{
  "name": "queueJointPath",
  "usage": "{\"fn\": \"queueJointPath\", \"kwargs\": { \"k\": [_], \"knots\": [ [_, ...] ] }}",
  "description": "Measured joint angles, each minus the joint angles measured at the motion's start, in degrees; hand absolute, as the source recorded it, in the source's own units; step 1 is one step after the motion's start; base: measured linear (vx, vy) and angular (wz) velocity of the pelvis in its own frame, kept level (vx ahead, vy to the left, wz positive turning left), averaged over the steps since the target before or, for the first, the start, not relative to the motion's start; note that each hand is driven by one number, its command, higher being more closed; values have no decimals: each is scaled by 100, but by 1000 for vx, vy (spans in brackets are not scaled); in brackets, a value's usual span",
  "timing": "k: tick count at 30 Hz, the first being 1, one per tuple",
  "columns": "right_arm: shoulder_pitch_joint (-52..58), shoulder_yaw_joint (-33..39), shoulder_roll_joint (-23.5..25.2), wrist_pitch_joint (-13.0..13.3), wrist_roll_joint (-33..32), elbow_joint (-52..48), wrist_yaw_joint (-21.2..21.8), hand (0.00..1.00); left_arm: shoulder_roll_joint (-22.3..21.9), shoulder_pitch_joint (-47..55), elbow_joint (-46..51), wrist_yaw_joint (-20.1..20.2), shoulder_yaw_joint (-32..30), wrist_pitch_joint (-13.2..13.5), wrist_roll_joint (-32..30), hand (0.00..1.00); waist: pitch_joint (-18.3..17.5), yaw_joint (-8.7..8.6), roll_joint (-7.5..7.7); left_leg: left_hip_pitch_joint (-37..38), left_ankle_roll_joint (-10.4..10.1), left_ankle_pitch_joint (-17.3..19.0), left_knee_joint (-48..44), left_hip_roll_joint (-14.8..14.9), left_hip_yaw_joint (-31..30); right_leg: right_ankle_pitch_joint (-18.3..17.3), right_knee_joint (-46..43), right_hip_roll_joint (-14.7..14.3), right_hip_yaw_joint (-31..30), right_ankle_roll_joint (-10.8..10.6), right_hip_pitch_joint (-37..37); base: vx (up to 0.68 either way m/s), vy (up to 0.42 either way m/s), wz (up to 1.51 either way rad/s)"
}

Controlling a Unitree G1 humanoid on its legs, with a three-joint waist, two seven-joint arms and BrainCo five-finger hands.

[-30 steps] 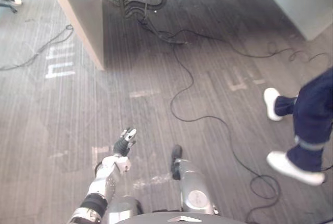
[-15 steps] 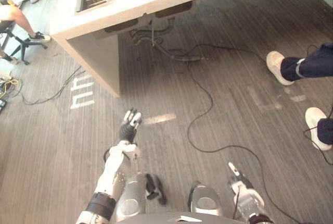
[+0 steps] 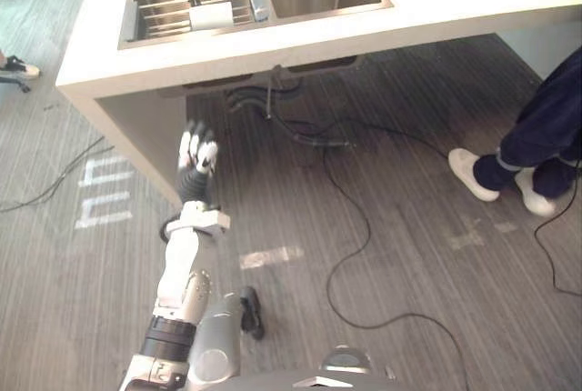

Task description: Walk over to the sink, pick up the cup, carry it to the dishwasher, place the cup inside the dishwasher, then close the dishwasher door

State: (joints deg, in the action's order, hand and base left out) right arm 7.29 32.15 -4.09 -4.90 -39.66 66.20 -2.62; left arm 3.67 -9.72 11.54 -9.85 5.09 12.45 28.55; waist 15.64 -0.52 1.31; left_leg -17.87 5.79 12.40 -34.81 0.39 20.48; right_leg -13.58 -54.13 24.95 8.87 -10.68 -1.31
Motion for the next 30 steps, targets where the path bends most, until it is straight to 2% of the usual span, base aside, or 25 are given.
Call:
{"fn": "queueJointPath", "kwargs": {
  "k": [1,2,3,4,5,6,7,8,9,10,11,12,13,14,15,16,17,18,19,20,23,25,26,27,30],
  "knots": [
    [-56,61,-10,26,117,0,-6,0,25,-71,111,-69,-67,0,-34,0,-8,-3,-24,99,28,91,1,-27,26,373,-287,120,-20,132,165,393,224,-30],
    [-154,142,8,100,184,-2,16,0,112,-252,90,-269,-190,2,-63,0,6,-45,-123,367,22,242,62,-25,20,309,-920,275,58,387,447,357,168,-37],
    [-225,161,14,118,185,-2,85,0,229,-333,-54,-446,-350,5,-61,0,-6,-104,-201,779,0,275,337,-23,13,41,-1288,316,317,669,699,418,191,-37],
    [-224,179,11,111,199,-16,132,0,303,-362,-219,-529,-465,22,-41,0,-17,-138,-255,1125,-59,237,671,-20,9,-159,-1277,290,563,810,870,377,133,-33],
    [-193,179,2,103,317,-60,164,0,361,-383,-376,-590,-521,70,16,0,-38,-154,-330,1462,-124,149,1049,11,12,-323,-965,195,799,844,1079,286,50,-21],
    [-107,137,9,90,511,-248,225,0,463,-445,-598,-610,-524,236,134,0,-102,-164,-455,1746,-211,26,1455,107,-6,-404,6,-49,1036,799,1352,278,26,-7],
    [-69,103,17,72,575,-248,239,0,534,-528,-701,-605,-519,303,179,0,-113,-190,-478,1854,-253,-37,1606,146,-23,-363,639,-165,1089,741,1472,270,-24,27],
    [-58,117,29,-7,634,-211,256,0,739,-787,-993,-592,-514,448,266,0,-112,-269,-471,1941,-322,-86,1707,232,-158,-50,1909,-393,1000,570,1649,272,-97,61],
    [-25,209,58,-107,642,-153,262,0,913,-1001,-1250,-591,-512,504,341,0,-94,-346,-431,1977,-382,-98,1700,286,-320,232,2486,-460,859,502,1771,337,-183,107],
    [123,289,137,-162,590,-162,267,0,1010,-1156,-1531,-582,-515,528,457,0,-68,-407,-416,2127,-521,-98,1693,400,-482,617,2703,-483,789,577,1789,275,-216,107],
    [211,275,174,-188,552,-155,259,0,1022,-1145,-1579,-560,-518,551,516,0,-72,-416,-396,2206,-604,-82,1702,457,-548,851,2644,-505,750,622,1732,297,-282,132],
    [481,214,275,-255,522,-156,274,0,1051,-1075,-1554,-450,-518,649,555,0,-146,-426,-278,2347,-827,60,1715,520,-735,1451,2351,-511,681,651,1636,319,-377,125],
    [747,186,439,-263,542,-105,332,0,1101,-1064,-1447,-338,-563,765,629,0,-315,-338,51,2359,-1037,149,1701,424,-981,1863,2417,-540,616,649,1494,339,-425,105],
    [752,191,425,-257,559,-60,364,0,1052,-1031,-1391,-309,-627,838,638,0,-373,-260,73,2351,-1166,220,1693,485,-1018,1495,2574,-600,603,536,1335,330,-464,54],
    [651,199,361,-232,600,-49,412,0,956,-983,-1324,-288,-733,942,665,0,-426,-214,-145,2215,-1313,247,1697,780,-1143,1212,2997,-956,630,682,1180,310,-448,24],
    [507,369,201,-151,637,-63,520,0,901,-984,-1317,-230,-657,868,679,0,-491,-201,-360,2138,-1359,11,2035,1015,-1277,1212,3401,-1281,825,695,1117,283,-386,18],
    [442,435,147,-153,643,-61,530,0,901,-985,-1315,-217,-617,822,671,0,-536,-193,-432,2187,-1355,-122,2212,1061,-1274,1220,3499,-1371,835,707,1106,212,-256,13],
    [368,485,103,-154,672,-58,540,0,895,-987,-1316,-219,-607,762,660,0,-539,-202,-444,2241,-1361,-260,2387,1103,-1270,1243,3554,-1445,842,741,1086,149,-165,4],
    [285,519,63,-151,775,-58,578,0,852,-988,-1330,-243,-606,671,653,0,-530,-249,-438,2325,-1444,-510,2572,1157,-1267,1359,3627,-1536,882,911,1036,167,-174,6],
    [249,516,26,-146,874,-56,642,0,838,-948,-1388,-264,-543,599,652,0,-520,-278,-430,2483,-1382,-668,2727,1210,-1255,1389,3812,-1643,932,952,836,151,-137,-1],
    [206,494,-45,-159,836,-56,775,0,846,-870,-1450,-366,-502,541,442,0,-535,-283,-459,2588,-1251,-784,2788,1260,-1173,1610,4409,-1821,971,973,514,90,-58,-6],
    [150,404,-62,-183,678,-38,876,0,860,-878,-1447,-381,-516,542,374,0,-548,-279,-488,2441,-1251,-787,2774,1220,-1063,1631,4631,-1793,1056,868,537,6,20,6],
    [150,389,-57,-232,510,-16,1027,0,854,-881,-1455,-371,-509,542,375,0,-544,-284,-483,2354,-1243,-792,2709,1151,-1022,1450,4685,-1705,1102,635,557,11,39,13],
    [445,-157,-58,-550,-597,-221,2266,0,520,-873,-1446,69,-388,557,377,0,-393,-441,-595,2042,-1108,-543,2392,962,224,1910,5475,-1406,1587,422,-37,12,25,11],
    [445,-157,-58,-550,-597,-222,2266,0,520,-873,-1446,69,-387,557,377,0,-393,-441,-595,2042,-1108,-542,2392,962,224,1910,5475,-1406,1585,422,-38,0,0,0]
  ]
}}
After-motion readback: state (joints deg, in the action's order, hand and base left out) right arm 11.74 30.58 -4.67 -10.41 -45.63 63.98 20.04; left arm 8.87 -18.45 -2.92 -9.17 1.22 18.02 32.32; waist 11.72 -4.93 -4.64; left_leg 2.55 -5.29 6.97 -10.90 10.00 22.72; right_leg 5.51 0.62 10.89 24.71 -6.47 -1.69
